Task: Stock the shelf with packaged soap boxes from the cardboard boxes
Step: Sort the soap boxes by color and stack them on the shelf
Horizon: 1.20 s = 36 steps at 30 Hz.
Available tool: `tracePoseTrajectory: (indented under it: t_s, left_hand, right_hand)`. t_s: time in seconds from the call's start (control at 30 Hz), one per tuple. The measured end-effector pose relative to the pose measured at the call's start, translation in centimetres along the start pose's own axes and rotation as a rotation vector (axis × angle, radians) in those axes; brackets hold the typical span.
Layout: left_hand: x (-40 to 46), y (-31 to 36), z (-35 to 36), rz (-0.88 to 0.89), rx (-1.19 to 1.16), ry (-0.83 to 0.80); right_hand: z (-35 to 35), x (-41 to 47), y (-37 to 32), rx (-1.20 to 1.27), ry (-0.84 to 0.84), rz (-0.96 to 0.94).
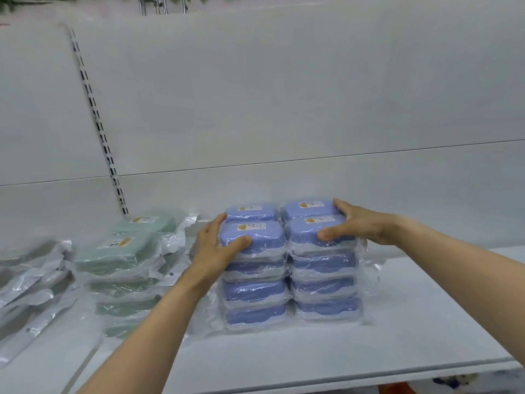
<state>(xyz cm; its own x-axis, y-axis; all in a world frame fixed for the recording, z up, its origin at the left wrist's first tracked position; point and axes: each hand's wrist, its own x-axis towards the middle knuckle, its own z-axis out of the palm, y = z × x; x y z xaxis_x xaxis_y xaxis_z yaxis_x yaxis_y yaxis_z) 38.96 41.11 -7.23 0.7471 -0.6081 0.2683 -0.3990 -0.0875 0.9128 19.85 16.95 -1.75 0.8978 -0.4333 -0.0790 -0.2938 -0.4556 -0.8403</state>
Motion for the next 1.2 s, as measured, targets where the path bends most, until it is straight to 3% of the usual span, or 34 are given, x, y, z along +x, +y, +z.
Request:
tracePoseTrajectory:
  t_s: [0.17, 0.27, 0.33, 0.43, 0.53, 0.6, 0.67, 0.73, 0.83, 1.1, 1.2]
  left_hand:
    - [0.3, -0.9, 0.3, 0.019, -0.067, -0.051]
    - [0.2, -0.9, 0.2, 0.015, -0.074, -0.068]
    - [0.0, -0.7, 0.1, 0.005, -0.099, -0.046]
    - [-0.8, -0.9, 0.4, 0.071, -0.049, 0.076]
    - [-2.6, -1.4, 1.6, 0.221, 0.060, 0.195]
    - [-3.4, -1.9, 2.1, 0.296, 0.130, 0.211]
    - [-3.6, -2.3, 1.8, 0.323, 0.266, 0.145]
    - [-3.7, -2.6, 1.2, 0.328, 0.358, 0.032]
    - [-3.7, -2.7, 0.5, 0.332, 0.487, -0.075]
    - [-3.0, -3.3, 0.7, 0.401, 0.533, -0.024]
    - [-3.4, -3.3, 0.6, 0.411, 0.412, -0.026]
  right_hand:
    - [0.0, 0.3, -0.4, 0.051, -0.099, -0.100]
    - [0.3, 0.1, -0.2, -0.007, -0.067, -0.105]
    - [0.6, 0.0, 0.1, -0.041, 0.009, -0.102]
    - [1.5, -0.8, 0.9, -0.142, 0.276, -0.155]
    - [3.7, -1.8, 1.8, -0.439, 0.536, -0.389]
    - [5.3, -2.5, 2.2, -0.695, 0.595, -0.494]
    - [6.0, -2.9, 2.8, -0.928, 0.534, -0.507]
    - [6.0, -2.9, 3.5, -1.139, 0.441, -0.401]
    - [6.2, -2.1, 4.2, -1.281, 0.417, -0.355]
    - [6.1, -1.1, 4.2, -1.145, 0.389, -0.432]
    - [5.5, -2.3, 3.6, -0.953, 0.379, -0.439]
